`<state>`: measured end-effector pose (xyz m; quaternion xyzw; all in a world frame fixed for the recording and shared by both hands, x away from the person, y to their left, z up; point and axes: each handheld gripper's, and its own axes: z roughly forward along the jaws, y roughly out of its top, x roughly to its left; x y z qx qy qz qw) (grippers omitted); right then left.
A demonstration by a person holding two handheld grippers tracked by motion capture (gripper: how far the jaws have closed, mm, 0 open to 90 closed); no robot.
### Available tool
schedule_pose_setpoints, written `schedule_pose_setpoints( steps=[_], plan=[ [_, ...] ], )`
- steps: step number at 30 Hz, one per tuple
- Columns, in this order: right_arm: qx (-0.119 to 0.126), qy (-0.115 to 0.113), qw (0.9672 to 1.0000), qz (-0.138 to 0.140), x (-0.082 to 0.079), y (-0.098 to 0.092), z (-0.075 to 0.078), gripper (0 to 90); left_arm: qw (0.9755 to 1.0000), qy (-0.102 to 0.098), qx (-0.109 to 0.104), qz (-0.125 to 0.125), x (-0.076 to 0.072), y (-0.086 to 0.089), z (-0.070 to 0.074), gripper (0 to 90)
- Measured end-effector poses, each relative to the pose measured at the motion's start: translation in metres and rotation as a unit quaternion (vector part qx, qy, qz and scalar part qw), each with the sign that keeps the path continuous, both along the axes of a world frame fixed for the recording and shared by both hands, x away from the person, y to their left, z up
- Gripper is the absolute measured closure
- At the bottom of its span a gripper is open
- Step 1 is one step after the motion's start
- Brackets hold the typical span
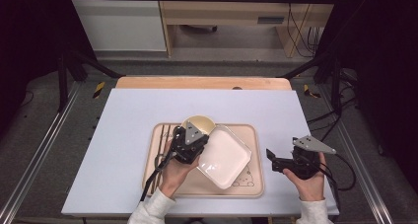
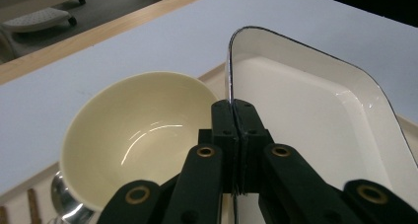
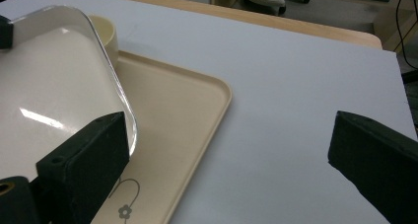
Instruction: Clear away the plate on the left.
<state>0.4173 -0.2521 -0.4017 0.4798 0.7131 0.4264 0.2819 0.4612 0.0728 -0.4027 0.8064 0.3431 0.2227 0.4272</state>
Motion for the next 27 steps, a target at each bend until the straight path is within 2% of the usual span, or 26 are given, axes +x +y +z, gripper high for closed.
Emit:
schedule_pose_setpoints(
  steps=[9, 18, 27],
  plan=[
    [0.0, -0.002, 1.0, 0.0, 0.0, -0.001, 0.001, 2.4, 0.9998, 0.022, 0.005, -0.003, 0.005, -0.015, -0.013, 89.0],
    [0.0, -0.003, 1.0, 0.001, 0.0, -0.001, 0.001, 2.4, 0.9994, 0.033, 0.008, -0.002, 0.008, -0.023, -0.02, 89.0],
    [-0.001, -0.002, 1.0, 0.001, 0.0, -0.001, 0.0, 2.4, 0.9986, 0.04, 0.034, 0.001, 0.014, -0.03, -0.029, 88.3]
  ],
)
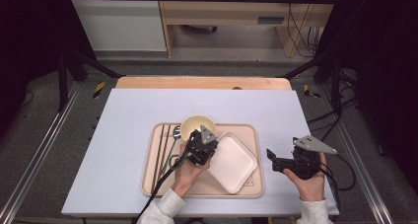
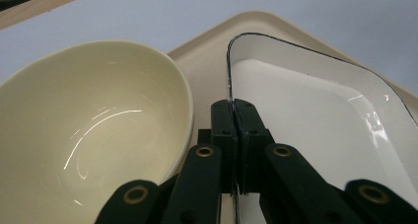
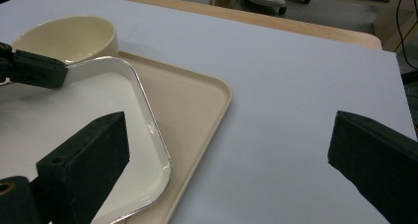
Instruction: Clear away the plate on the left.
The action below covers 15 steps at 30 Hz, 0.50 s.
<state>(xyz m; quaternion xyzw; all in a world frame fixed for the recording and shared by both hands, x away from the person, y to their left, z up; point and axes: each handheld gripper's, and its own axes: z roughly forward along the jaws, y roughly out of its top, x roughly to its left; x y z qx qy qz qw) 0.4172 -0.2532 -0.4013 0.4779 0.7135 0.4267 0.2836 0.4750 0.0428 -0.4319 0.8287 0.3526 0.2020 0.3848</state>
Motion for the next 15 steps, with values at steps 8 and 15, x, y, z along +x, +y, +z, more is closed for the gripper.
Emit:
schedule_pose_setpoints(
  steps=[8, 15],
  plan=[
    [0.0, 0.0, 1.0, 0.0, 0.0, 0.0, 0.0, 2.4, 0.9997, 0.011, 0.022, -0.001, 0.003, -0.004, -0.008, 86.5],
    [0.0, 0.002, 1.0, 0.0, 0.0, 0.0, 0.0, 2.4, 0.999, 0.025, 0.037, 0.0, 0.005, -0.009, -0.018, 84.1]
  ],
)
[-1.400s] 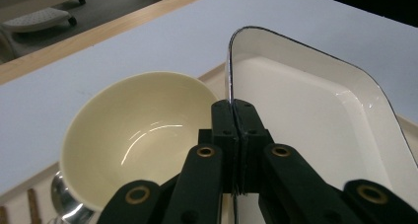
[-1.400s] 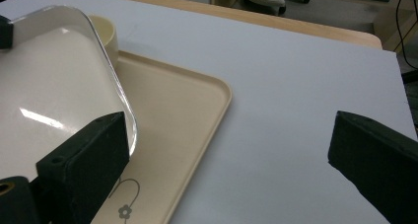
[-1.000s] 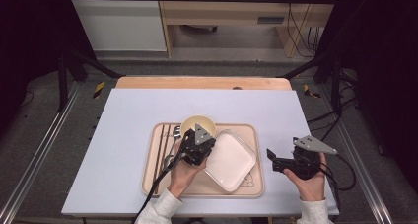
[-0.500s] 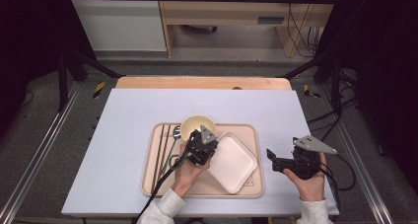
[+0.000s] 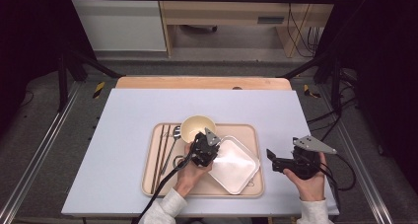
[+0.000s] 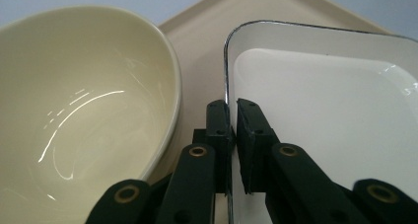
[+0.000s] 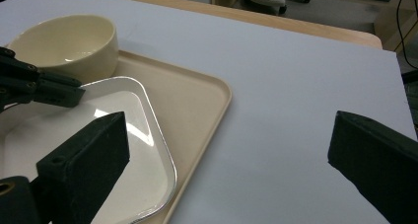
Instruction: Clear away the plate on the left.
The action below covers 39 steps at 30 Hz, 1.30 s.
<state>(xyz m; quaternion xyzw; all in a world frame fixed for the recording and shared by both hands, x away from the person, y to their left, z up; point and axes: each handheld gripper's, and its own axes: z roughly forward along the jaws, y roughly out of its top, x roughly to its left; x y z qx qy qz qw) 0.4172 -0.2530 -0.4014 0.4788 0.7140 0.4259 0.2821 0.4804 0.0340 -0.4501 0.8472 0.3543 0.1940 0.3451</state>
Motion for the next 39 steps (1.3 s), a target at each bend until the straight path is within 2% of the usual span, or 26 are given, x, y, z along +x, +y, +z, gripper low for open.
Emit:
schedule_pose_setpoints(
  steps=[6, 22, 26, 31, 33, 37, 39],
  plan=[
    [0.0, -0.001, 1.0, 0.001, 0.0, -0.001, 0.0, 2.5, 0.9998, 0.018, 0.0, 0.003, 0.003, 0.003, -0.011, 83.1],
    [-0.001, 0.003, 1.0, 0.001, 0.0, 0.001, 0.0, 2.4, 0.9997, 0.019, 0.013, 0.002, 0.003, 0.0, -0.018, 80.4],
    [0.0, 0.003, 1.0, 0.001, 0.0, 0.0, 0.0, 2.4, 0.9998, 0.018, 0.011, -0.002, -0.001, 0.003, -0.014, 74.8],
    [0.001, 0.003, 1.0, 0.0, 0.0, 0.0, 0.0, 2.2, 0.9999, 0.007, -0.005, -0.006, -0.009, 0.012, -0.001, 67.3],
    [0.001, 0.003, 1.0, 0.001, 0.0, 0.0, 0.0, 2.2, 0.9996, -0.002, -0.025, -0.012, -0.015, 0.019, 0.008, 63.7],
    [0.0, 0.003, 1.0, 0.0, 0.0, 0.0, 0.0, 2.1, 0.9985, -0.017, -0.046, -0.024, -0.023, 0.032, 0.021, 55.8],
    [0.0, 0.004, 1.0, 0.0, 0.001, 0.0, -0.001, 2.1, 0.9982, -0.022, -0.05, -0.026, -0.025, 0.035, 0.024, 52.2]
  ],
)
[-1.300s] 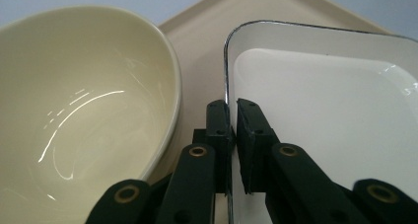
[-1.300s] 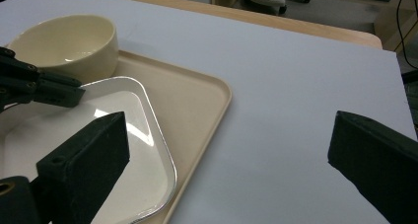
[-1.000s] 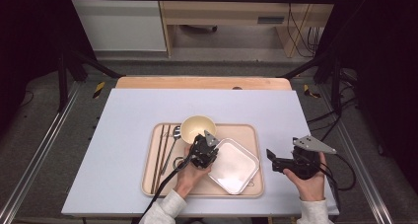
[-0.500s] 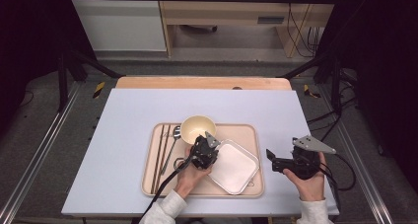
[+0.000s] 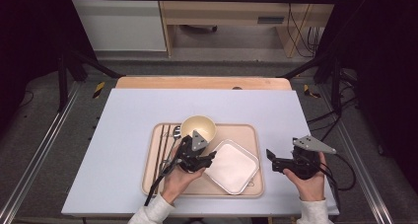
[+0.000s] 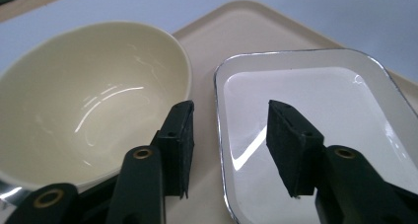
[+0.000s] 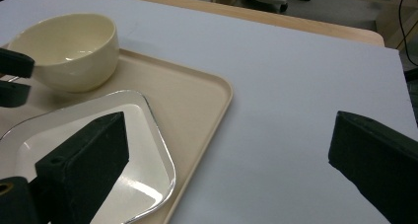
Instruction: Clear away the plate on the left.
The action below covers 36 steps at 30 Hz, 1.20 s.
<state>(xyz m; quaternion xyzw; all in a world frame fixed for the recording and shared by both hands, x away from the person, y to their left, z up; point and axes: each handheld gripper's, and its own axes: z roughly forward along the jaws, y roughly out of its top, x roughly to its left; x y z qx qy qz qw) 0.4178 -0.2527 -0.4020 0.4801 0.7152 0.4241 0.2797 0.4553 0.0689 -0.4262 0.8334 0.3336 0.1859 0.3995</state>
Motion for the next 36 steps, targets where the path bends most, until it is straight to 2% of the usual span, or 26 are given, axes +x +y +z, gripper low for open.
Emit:
schedule_pose_setpoints(
  steps=[3, 4, 7, 9, 13, 15, 18, 19, 20, 24, 25, 33, 36],
  plan=[
    [-0.001, 0.0, 1.0, 0.0, 0.0, 0.0, 0.0, 2.1, 0.9998, -0.015, -0.01, -0.009, -0.006, 0.012, 0.01, 48.8],
    [-0.002, 0.001, 1.0, 0.0, 0.0, 0.0, 0.0, 2.1, 0.9995, -0.026, -0.014, -0.008, -0.009, 0.018, 0.016, 45.6],
    [0.0, 0.003, 1.0, 0.0, 0.0, 0.001, 0.0, 2.1, 0.9992, -0.031, -0.024, -0.01, -0.012, 0.025, 0.021, 42.2],
    [-0.002, 0.001, 1.0, -0.001, 0.0, 0.0, -0.001, 2.0, 0.9986, -0.044, -0.029, -0.004, -0.014, 0.034, 0.028, 38.8],
    [-0.002, 0.001, 1.0, -0.002, 0.0, 0.0, 0.0, 2.0, 0.9981, -0.05, -0.036, 0.004, -0.015, 0.044, 0.033, 34.6],
    [-0.001, 0.002, 1.0, -0.002, 0.0, 0.0, 0.0, 1.9, 0.9973, -0.054, -0.049, 0.012, -0.015, 0.055, 0.036, 33.3],
    [-0.002, 0.001, 1.0, -0.002, 0.0, -0.001, 0.0, 1.8, 0.9969, -0.058, -0.049, 0.017, -0.015, 0.063, 0.036, 32.0],
    [0.0, 0.002, 1.0, -0.002, -0.001, -0.001, 0.0, 1.8, 0.9966, -0.061, -0.048, 0.025, -0.015, 0.074, 0.036, 31.6],
    [0.0, 0.002, 1.0, -0.002, -0.001, -0.001, 0.0, 1.8, 0.9966, -0.061, -0.048, 0.025, -0.015, 0.074, 0.036, 31.2],
    [0.004, -0.001, 1.0, -0.006, -0.001, -0.004, 0.001, 1.9, 0.9953, -0.065, -0.051, 0.051, -0.014, 0.102, 0.034, 29.6],
    [0.004, -0.001, 1.0, -0.006, -0.001, -0.004, 0.001, 1.9, 0.9953, -0.065, -0.051, 0.051, -0.014, 0.102, 0.034, 29.2],
    [0.002, -0.002, 1.0, -0.008, -0.002, -0.007, 0.001, 1.7, 0.9925, -0.074, -0.055, 0.08, -0.014, 0.136, 0.028, 26.2],
    [0.008, 0.005, 0.9999, -0.012, -0.001, -0.008, -0.001, 1.7, 0.9913, -0.083, -0.052, 0.088, -0.014, 0.146, 0.026, 25.0]
  ],
)
